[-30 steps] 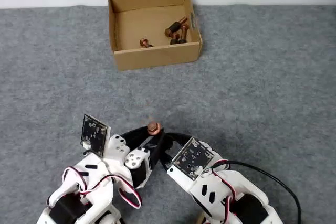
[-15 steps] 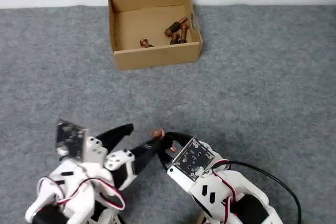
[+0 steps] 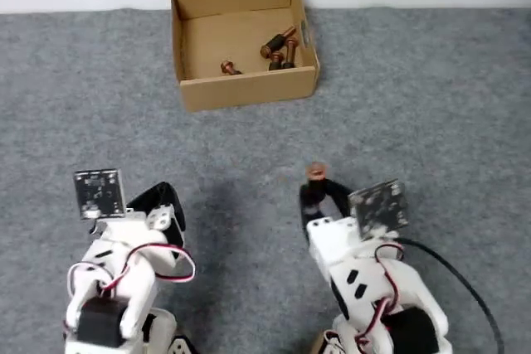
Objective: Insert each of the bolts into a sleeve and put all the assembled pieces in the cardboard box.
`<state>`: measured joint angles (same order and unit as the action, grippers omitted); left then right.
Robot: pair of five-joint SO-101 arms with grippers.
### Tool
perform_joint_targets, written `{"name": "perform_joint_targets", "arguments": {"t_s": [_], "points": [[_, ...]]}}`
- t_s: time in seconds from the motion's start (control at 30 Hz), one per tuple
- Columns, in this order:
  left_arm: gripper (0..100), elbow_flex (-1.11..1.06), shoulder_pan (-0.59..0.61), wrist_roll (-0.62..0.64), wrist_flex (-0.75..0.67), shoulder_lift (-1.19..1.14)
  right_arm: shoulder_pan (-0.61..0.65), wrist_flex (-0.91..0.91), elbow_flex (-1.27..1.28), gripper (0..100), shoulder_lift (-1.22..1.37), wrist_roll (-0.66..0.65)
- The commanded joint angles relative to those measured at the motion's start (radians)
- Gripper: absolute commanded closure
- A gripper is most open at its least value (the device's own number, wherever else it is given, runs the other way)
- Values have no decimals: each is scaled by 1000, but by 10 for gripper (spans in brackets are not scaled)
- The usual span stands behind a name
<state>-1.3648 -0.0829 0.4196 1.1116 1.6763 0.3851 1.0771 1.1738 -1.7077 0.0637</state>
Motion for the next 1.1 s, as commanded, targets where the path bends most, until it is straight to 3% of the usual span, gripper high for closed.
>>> {"name": "perform_joint_targets", "arguments": {"t_s": [0.0, 0.23, 0.43, 0.57, 0.77, 1.07], "points": [[994, -88, 17, -9, -103, 2, -25, 4, -187, 991, 165, 81], [994, -325, 18, -11, -252, 2, -30, -5, -592, 991, 676, 157], [994, -326, 18, -9, -252, -6, -30, -12, -930, 991, 1055, 157], [994, -326, 20, -29, -241, -5, -31, -159, -1111, 991, 1288, 150], [994, -326, 149, -273, -244, -5, -28, -398, -1298, 991, 1641, 106], [994, -326, 147, -282, -241, -5, -18, -595, -1585, 991, 2107, -17]]}}
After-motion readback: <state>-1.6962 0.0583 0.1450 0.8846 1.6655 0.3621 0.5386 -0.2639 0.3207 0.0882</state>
